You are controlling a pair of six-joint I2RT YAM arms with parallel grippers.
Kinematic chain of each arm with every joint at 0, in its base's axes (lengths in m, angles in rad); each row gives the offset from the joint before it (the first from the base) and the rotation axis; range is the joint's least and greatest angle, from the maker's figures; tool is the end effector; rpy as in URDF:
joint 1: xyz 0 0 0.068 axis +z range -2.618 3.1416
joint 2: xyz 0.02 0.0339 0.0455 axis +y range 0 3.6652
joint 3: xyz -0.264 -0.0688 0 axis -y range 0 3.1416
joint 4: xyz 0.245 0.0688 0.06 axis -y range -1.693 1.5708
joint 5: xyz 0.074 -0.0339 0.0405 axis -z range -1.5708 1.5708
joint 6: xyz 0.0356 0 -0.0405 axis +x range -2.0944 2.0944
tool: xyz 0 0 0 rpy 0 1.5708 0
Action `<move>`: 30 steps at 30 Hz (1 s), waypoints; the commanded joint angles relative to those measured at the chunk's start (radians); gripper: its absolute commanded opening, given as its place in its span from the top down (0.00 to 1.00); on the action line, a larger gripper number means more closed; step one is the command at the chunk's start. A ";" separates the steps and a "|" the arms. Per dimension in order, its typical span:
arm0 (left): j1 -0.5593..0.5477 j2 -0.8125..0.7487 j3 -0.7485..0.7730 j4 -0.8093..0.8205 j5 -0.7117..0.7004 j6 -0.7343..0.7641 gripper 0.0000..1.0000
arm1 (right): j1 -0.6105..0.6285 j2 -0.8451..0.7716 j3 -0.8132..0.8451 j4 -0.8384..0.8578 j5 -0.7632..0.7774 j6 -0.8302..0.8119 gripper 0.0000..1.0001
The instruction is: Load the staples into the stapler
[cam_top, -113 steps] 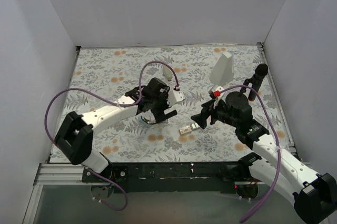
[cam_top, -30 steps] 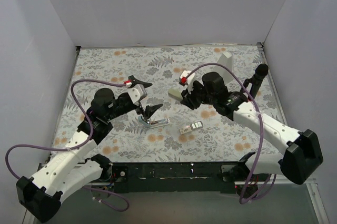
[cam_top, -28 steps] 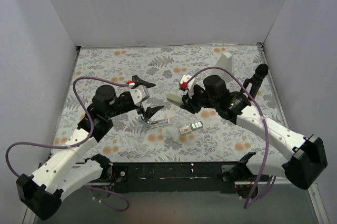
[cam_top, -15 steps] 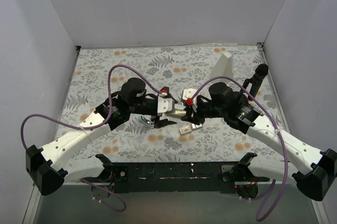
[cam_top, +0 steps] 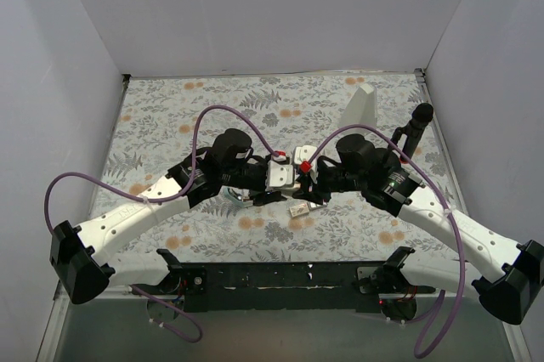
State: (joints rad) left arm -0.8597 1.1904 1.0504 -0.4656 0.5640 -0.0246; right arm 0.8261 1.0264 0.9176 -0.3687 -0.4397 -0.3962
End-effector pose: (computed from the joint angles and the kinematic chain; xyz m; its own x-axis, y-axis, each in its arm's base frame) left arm 0.1543 -0.2083 0.3246 -0.3942 0.4258 -0.8144 0.9177 0.2291 -0.3244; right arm 0.1432 0.1777 0.3236 0.0683 -0.4411 -0.8948 -0.9704 0.1789 -0.1623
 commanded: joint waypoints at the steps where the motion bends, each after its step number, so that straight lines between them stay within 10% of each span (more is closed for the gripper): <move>1: -0.004 -0.015 0.010 -0.013 -0.019 0.005 0.47 | 0.007 -0.023 0.003 0.053 -0.065 0.007 0.99; 16: -0.012 0.015 -0.016 -0.004 0.048 -0.037 1.00 | 0.013 0.008 -0.020 0.120 -0.114 0.042 0.99; 23: 0.011 -0.109 -0.165 0.214 0.017 -0.198 1.00 | 0.005 -0.029 -0.083 0.189 -0.096 0.065 0.36; 30: 0.090 -0.270 -0.357 0.493 0.014 -0.412 1.00 | -0.071 -0.132 -0.181 0.344 -0.152 0.144 0.14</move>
State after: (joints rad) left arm -0.8055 1.0267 0.7479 -0.2092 0.5835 -0.2905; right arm 0.8032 0.9585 0.7803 -0.1837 -0.5316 -0.3145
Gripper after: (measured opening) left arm 0.335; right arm 0.839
